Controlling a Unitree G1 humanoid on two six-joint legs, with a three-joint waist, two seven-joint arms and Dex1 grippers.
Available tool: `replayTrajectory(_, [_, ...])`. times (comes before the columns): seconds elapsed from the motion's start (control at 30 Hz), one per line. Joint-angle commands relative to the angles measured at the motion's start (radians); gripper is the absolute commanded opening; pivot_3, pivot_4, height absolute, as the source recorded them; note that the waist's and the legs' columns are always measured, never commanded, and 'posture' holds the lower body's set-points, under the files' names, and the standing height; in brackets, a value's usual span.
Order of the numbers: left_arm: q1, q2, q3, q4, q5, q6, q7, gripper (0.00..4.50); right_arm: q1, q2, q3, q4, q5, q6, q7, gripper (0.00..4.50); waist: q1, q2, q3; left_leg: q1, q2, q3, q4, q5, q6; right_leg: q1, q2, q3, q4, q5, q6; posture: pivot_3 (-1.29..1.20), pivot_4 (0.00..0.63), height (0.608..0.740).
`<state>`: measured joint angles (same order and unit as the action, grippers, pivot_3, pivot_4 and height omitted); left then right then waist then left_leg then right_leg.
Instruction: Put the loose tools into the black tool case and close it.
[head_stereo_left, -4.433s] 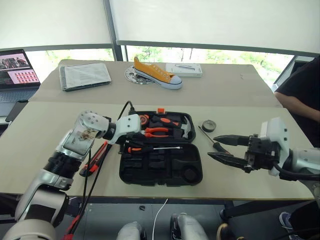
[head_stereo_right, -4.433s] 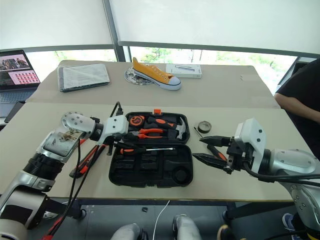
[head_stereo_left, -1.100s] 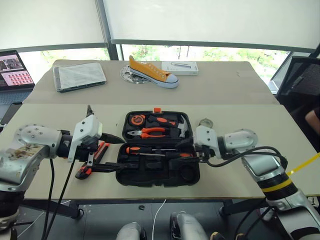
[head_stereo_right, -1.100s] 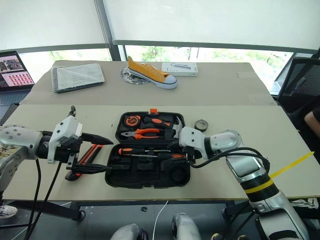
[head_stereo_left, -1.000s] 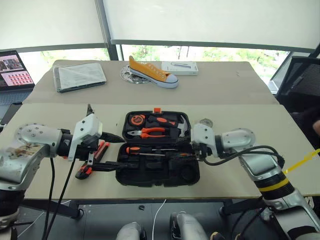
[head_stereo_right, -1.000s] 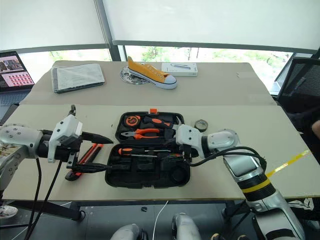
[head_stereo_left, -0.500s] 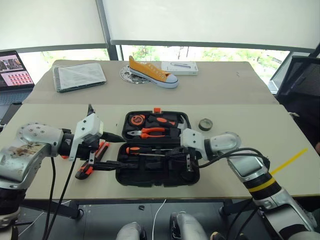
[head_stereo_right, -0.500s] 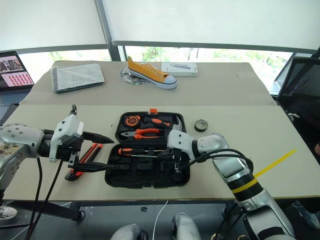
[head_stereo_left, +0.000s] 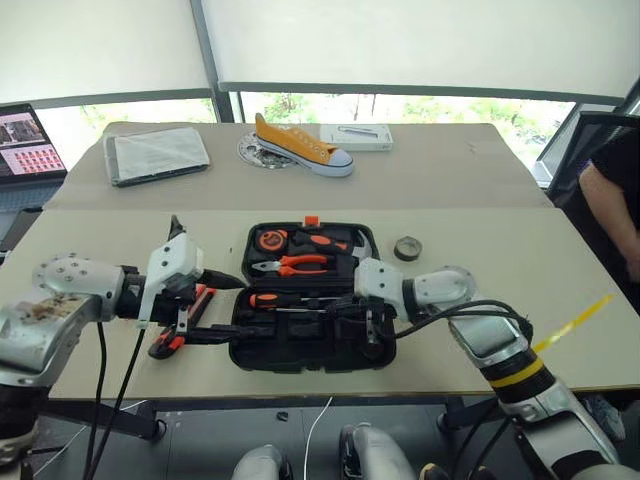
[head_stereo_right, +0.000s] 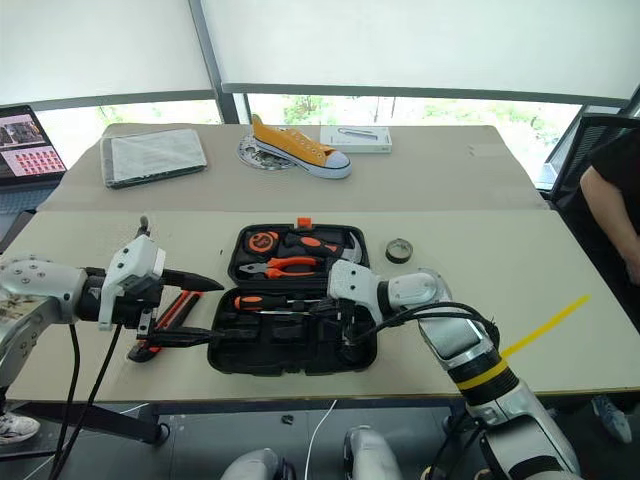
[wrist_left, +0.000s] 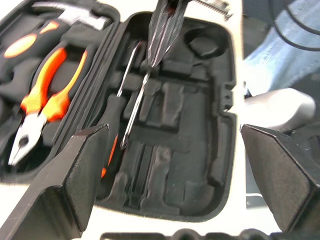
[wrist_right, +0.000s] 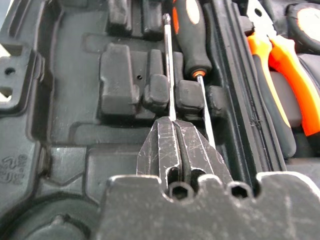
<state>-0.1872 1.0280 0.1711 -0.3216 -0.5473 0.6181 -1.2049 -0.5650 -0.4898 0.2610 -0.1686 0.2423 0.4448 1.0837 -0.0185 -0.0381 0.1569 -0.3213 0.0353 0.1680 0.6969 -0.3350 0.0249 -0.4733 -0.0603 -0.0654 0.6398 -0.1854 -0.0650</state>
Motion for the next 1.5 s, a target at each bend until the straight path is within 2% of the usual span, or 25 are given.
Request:
replayTrajectory(0.03, [0.143, -0.018, 0.182, 0.002, 0.044, -0.009, 0.103, 4.5, -0.033, -0.036, -0.156, -0.142, 0.202, 0.159, 0.008, 0.69, 0.002, 0.0, 0.0, 0.0, 0.0, 0.0, 0.0, 0.0, 0.0, 0.0, 0.0, 0.0, 0.0, 0.0, 0.0, 0.0, 0.15, 0.733])
replayTrajectory(0.17, [0.416, -0.081, 0.426, 0.042, 0.108, -0.047, 0.143, 4.5, -0.023, -0.114, -0.262, -0.219, 0.345, 0.251, 0.035, 2.12, 0.003, 0.0, 0.0, 0.0, 0.001, -0.001, -0.002, -0.001, 0.0, 0.0, -0.001, -0.001, -0.002, -0.001, -0.002, 0.0, 0.15, 0.733])
replayTrajectory(0.27, [0.553, -0.114, 0.545, 0.079, 0.138, -0.09, 0.146, 4.5, -0.006, -0.158, -0.29, -0.244, 0.391, 0.269, 0.042, 3.07, 0.005, 0.0, 0.0, -0.001, 0.005, -0.001, -0.003, -0.002, -0.002, 0.0, -0.002, -0.002, -0.007, -0.002, -0.002, 0.0, 0.15, 0.733])
replayTrajectory(0.3, [0.58, -0.119, 0.568, 0.101, 0.147, -0.107, 0.144, 4.5, 0.001, -0.17, -0.291, -0.251, 0.398, 0.269, 0.044, 3.25, 0.005, -0.001, 0.0, -0.001, 0.006, -0.001, -0.003, -0.002, -0.003, 0.0, -0.001, -0.004, -0.008, -0.002, -0.002, 0.0, 0.15, 0.733])
replayTrajectory(0.4, [0.603, -0.099, 0.579, 0.203, 0.191, -0.183, 0.137, 4.5, 0.01, -0.181, -0.291, -0.262, 0.413, 0.268, 0.029, 3.29, 0.015, -0.001, 0.0, 0.0, 0.008, -0.001, -0.003, -0.003, -0.004, 0.001, 0.0, -0.005, -0.008, -0.003, -0.001, 0.0, 0.15, 0.733])
replayTrajectory(0.57, [0.422, 0.012, 0.438, 0.375, 0.226, -0.216, 0.113, 4.5, 0.005, -0.174, -0.271, -0.265, 0.408, 0.253, -0.002, 3.29, 0.032, -0.001, 0.0, -0.001, 0.009, -0.001, -0.003, -0.006, -0.015, 0.001, 0.0, -0.007, -0.008, -0.002, -0.002, 0.0, 0.15, 0.733])
replayTrajectory(0.7, [0.164, 0.068, 0.235, 0.553, 0.294, -0.256, 0.096, 4.5, 0.0, -0.177, -0.269, -0.285, 0.414, 0.253, -0.023, 3.29, 0.031, -0.002, 0.0, 0.0, 0.009, -0.001, -0.003, -0.005, -0.014, 0.001, 0.0, -0.007, -0.008, 0.0, -0.001, 0.0, 0.15, 0.733])
replayTrajectory(0.8, [-0.017, 0.067, 0.098, 0.704, 0.365, -0.29, 0.089, 4.5, 0.011, -0.184, -0.273, -0.316, 0.432, 0.262, -0.037, 3.29, 0.027, -0.002, -0.001, -0.001, 0.009, 0.001, -0.003, -0.001, -0.007, 0.0, 0.002, -0.011, -0.007, 0.003, -0.008, 0.0, 0.15, 0.733])
replayTrajectory(1.0, [-0.32, -0.01, -0.126, 0.986, 0.505, -0.367, 0.073, 4.5, 0.085, -0.197, -0.302, -0.411, 0.466, 0.281, -0.1, 3.29, 0.014, -0.002, -0.001, -0.002, 0.008, 0.008, -0.004, -0.002, -0.008, 0.0, 0.007, -0.014, -0.009, 0.003, -0.008, 0.0, 0.15, 0.733])
replayTrajectory(1.17, [-0.41, -0.037, -0.193, 1.1, 0.54, -0.389, 0.019, 3.29, 0.122, -0.218, -0.33, -0.448, 0.491, 0.293, -0.141, 3.29, 0.015, -0.003, -0.001, -0.003, 0.007, 0.009, -0.003, -0.002, -0.008, 0.0, 0.006, -0.015, -0.009, 0.003, -0.008, 0.0, 0.15, 0.733])
replayTrajectory(1.3, [-0.407, -0.024, -0.203, 1.099, 0.53, -0.384, -0.042, 1.75, 0.136, -0.245, -0.341, -0.45, 0.497, 0.286, -0.154, 3.29, 0.011, -0.003, -0.001, -0.001, 0.009, 0.006, -0.002, -0.002, -0.008, 0.001, 0.003, -0.011, -0.008, 0.002, -0.008, 0.0, 0.15, 0.733])
replayTrajectory(1.4, [-0.4, -0.004, -0.177, 1.052, 0.503, -0.371, -0.063, 0.68, 0.15, -0.267, -0.354, -0.447, 0.504, 0.283, -0.158, 3.29, 0.005, -0.003, -0.001, 0.0, 0.009, 0.004, -0.002, -0.002, -0.008, 0.001, 0.002, -0.008, -0.007, -0.001, 0.0, 0.0, 0.15, 0.733])
replayTrajectory(1.43, [-0.398, 0.001, -0.168, 1.033, 0.494, -0.363, -0.07, 0.45, 0.154, -0.273, -0.358, -0.447, 0.507, 0.283, -0.158, 3.29, 0.005, -0.003, -0.001, 0.0, 0.009, 0.003, -0.001, -0.002, -0.008, 0.001, 0.002, -0.006, -0.007, -0.001, 0.0, 0.0, 0.15, 0.733])
replayTrajectory(1.5, [-0.394, 0.015, -0.139, 0.934, 0.447, -0.326, -0.105, 0.45, 0.176, -0.3, -0.37, -0.445, 0.516, 0.295, -0.151, 3.29, 0.006, -0.003, -0.001, 0.0, 0.009, 0.003, -0.001, -0.002, -0.007, 0.001, 0.003, -0.006, -0.006, -0.001, 0.0, 0.0, 0.15, 0.733])
